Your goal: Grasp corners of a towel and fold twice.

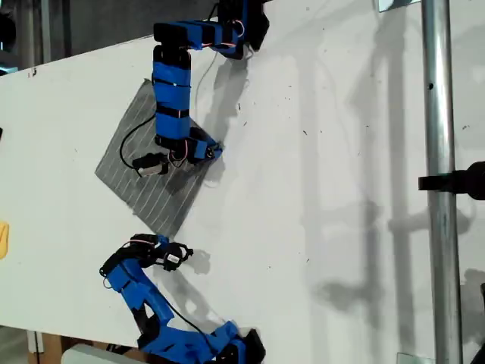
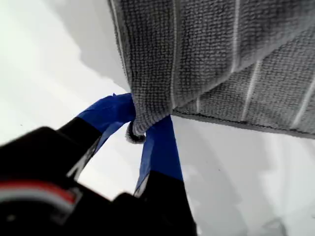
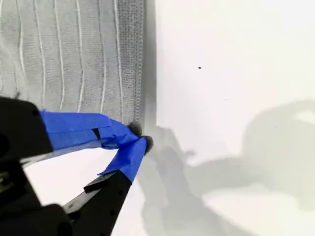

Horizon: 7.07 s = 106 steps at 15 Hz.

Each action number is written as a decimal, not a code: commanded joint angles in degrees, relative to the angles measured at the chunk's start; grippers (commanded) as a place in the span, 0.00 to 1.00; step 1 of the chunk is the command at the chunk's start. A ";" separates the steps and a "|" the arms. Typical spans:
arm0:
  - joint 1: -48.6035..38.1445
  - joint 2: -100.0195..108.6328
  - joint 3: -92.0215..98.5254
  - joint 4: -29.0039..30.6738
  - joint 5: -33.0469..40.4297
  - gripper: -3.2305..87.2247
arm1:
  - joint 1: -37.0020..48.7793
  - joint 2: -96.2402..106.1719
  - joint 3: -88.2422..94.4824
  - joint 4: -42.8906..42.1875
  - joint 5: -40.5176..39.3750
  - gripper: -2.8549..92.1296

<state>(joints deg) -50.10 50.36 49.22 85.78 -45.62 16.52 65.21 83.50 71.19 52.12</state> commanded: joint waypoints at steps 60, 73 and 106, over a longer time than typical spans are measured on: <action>-0.97 26.02 16.61 -8.79 3.34 0.00 | 16.35 31.20 5.27 -2.11 -9.58 0.03; 0.70 23.12 29.27 -10.90 -4.66 0.09 | 8.96 26.28 19.25 -12.48 -4.31 0.03; 40.61 148.62 127.27 -13.62 -37.53 0.15 | 21.18 42.10 43.51 -12.39 21.27 0.56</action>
<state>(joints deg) -10.55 198.54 176.75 72.95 -82.18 36.47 116.37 134.56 63.90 75.50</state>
